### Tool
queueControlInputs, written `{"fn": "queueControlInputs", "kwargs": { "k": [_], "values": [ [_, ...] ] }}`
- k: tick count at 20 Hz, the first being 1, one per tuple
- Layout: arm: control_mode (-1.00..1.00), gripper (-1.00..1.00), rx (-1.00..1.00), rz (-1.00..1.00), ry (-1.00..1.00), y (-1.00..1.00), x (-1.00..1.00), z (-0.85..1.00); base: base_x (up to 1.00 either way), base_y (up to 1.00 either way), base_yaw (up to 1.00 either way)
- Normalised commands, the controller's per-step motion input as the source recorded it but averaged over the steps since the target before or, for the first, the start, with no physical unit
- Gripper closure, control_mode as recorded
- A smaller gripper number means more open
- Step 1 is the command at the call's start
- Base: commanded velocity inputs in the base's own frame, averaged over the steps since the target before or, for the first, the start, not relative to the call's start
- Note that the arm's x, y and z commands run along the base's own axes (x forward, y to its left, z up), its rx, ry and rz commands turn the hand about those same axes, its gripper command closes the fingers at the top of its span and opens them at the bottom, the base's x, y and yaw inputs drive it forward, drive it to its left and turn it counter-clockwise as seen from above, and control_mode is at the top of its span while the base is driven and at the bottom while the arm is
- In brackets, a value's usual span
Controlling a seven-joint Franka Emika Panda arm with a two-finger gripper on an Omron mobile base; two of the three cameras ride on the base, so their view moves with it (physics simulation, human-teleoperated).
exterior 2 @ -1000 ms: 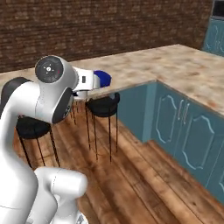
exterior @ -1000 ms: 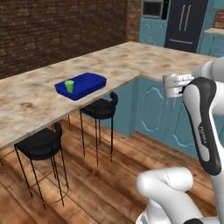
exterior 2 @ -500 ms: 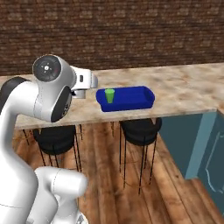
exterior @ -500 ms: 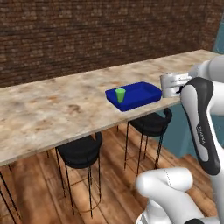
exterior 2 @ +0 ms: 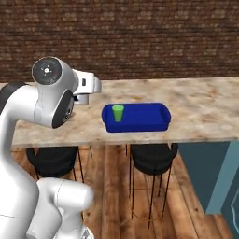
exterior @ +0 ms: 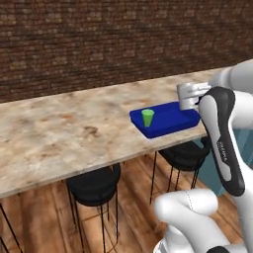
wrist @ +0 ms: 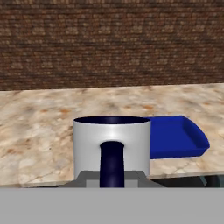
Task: There is a tray on the dining counter. Grab the cup, mug, and pitcher and place them on the tray. The pitcher may be placed next to the tray if it cannot fit the tray.
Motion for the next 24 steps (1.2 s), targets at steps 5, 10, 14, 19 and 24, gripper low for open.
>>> {"fn": "queueControlInputs", "kwargs": {
  "k": [5, 10, 14, 19, 24],
  "values": [
    [1.0, 1.0, 0.0, 0.0, 0.0, 0.0, 0.0, 0.0, 0.51, -0.6, 0.29],
    [1.0, 1.0, 0.0, 0.0, 0.0, 0.0, 0.0, 0.0, 0.44, -0.49, 0.31],
    [1.0, 1.0, 0.0, 0.0, 0.0, 0.0, 0.0, 0.0, 0.5, -0.54, 0.28],
    [1.0, 1.0, 0.0, 0.0, 0.0, 0.0, 0.0, 0.0, 0.42, -0.5, 0.24],
    [1.0, 1.0, 0.0, 0.0, 0.0, 0.0, 0.0, 0.0, 0.35, -0.25, 0.04]
  ]
}}
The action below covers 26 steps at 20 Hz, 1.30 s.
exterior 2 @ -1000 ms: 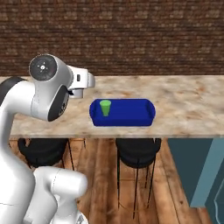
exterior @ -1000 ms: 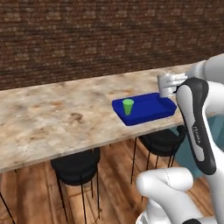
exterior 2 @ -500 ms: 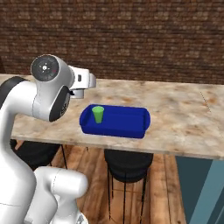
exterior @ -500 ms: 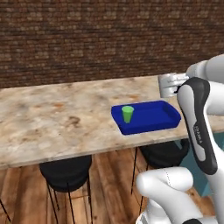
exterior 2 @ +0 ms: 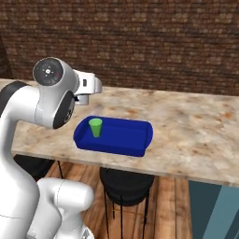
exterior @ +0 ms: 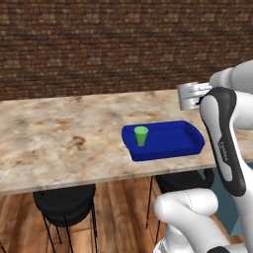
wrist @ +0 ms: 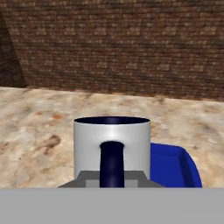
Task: There is a tray on the dining counter. Grab the cup, mug, and pitcher and place them on the tray. The pitcher may be placed next to the tray if it cannot fit the tray.
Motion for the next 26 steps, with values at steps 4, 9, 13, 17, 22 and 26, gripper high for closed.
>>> {"fn": "queueControlInputs", "kwargs": {
  "k": [4, 9, 13, 17, 22, 26],
  "values": [
    [1.0, 1.0, 0.0, 0.0, 0.0, 0.0, 0.0, 0.0, 0.33, -0.26, 0.01],
    [1.0, 1.0, 0.0, 0.0, 0.0, 0.0, 0.0, 0.0, 0.21, -0.32, 0.0],
    [1.0, 1.0, 0.0, 0.0, 0.0, 0.0, 0.0, 0.0, 0.22, -0.24, 0.0],
    [-1.0, 1.0, 0.0, 0.0, 0.0, 0.0, 0.0, 0.0, 0.0, -0.01, 0.0],
    [-1.0, 1.0, 0.0, 0.01, 0.0, -0.05, 0.0, -0.04, 0.0, 0.0, 0.0],
    [-1.0, 1.0, 0.0, 0.07, 0.0, -0.25, 0.21, -0.36, 0.0, 0.0, 0.0]
  ]
}}
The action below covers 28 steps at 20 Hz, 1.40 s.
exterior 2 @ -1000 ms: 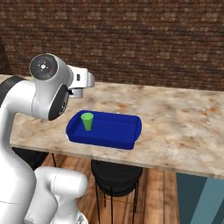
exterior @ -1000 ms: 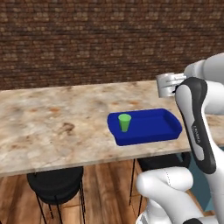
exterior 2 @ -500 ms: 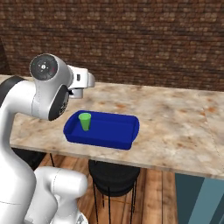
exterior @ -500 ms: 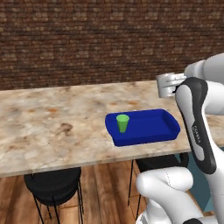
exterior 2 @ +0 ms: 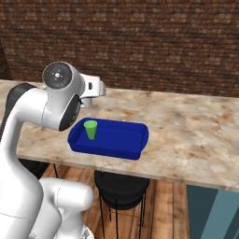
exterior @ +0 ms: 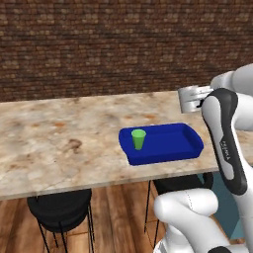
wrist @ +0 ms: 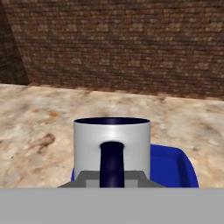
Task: There is a tray on the dining counter. Grab the cup, mug, and pitcher and place them on the tray. The pitcher may be placed next to the tray if it cannot fit the tray.
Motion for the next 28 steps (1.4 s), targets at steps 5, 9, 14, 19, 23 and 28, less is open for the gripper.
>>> {"fn": "queueControlInputs", "kwargs": {
  "k": [5, 9, 14, 19, 23, 28],
  "values": [
    [-1.0, 1.0, 0.0, 0.12, 0.0, -0.2, 0.33, -0.45, 0.0, 0.0, 0.0],
    [-1.0, 1.0, 0.0, 0.17, 0.04, -0.13, 0.29, -0.45, 0.0, 0.0, 0.0],
    [-1.0, 1.0, 0.0, 0.16, 0.07, -0.22, 0.17, -0.38, 0.0, 0.0, 0.0],
    [-1.0, 1.0, 0.0, 0.18, 0.04, -0.3, 0.12, -0.29, 0.0, 0.0, 0.0],
    [-1.0, 1.0, 0.0, 0.17, 0.0, -0.28, 0.11, -0.34, 0.0, 0.0, 0.0],
    [-1.0, 1.0, 0.0, 0.17, 0.0, -0.18, 0.22, -0.32, 0.0, 0.0, 0.0]
  ]
}}
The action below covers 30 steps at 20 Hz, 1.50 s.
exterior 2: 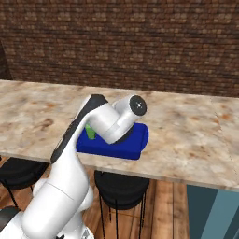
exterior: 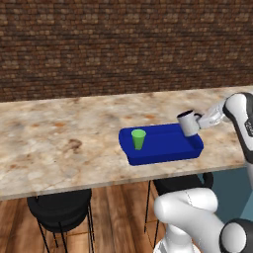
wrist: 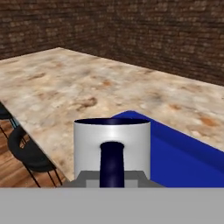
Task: There is a tray on the dining counter. Grab the cup, mug, and pitcher and place them on the tray. The pitcher may be placed next to the tray if it cannot fit the tray.
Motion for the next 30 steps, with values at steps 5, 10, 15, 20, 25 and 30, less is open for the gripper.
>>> {"fn": "queueControlInputs", "kwargs": {
  "k": [5, 10, 15, 20, 25, 30],
  "values": [
    [-1.0, 1.0, 0.0, 0.16, -0.05, -0.01, 0.32, -0.32, 0.0, 0.0, 0.0],
    [-1.0, 1.0, 0.0, 0.16, -0.01, 0.0, 0.42, -0.33, 0.0, 0.0, 0.0],
    [-1.0, 1.0, 0.0, 0.16, -0.03, 0.0, 0.37, -0.36, 0.0, 0.0, 0.0],
    [-1.0, 1.0, 0.0, 0.16, -0.07, 0.0, 0.25, -0.32, 0.0, 0.0, 0.0],
    [-1.0, 1.0, 0.0, 0.11, -0.03, 0.0, 0.24, -0.19, 0.0, 0.0, 0.0],
    [-1.0, 1.0, 0.0, 0.07, 0.0, 0.0, 0.3, -0.08, 0.0, 0.0, 0.0]
  ]
}}
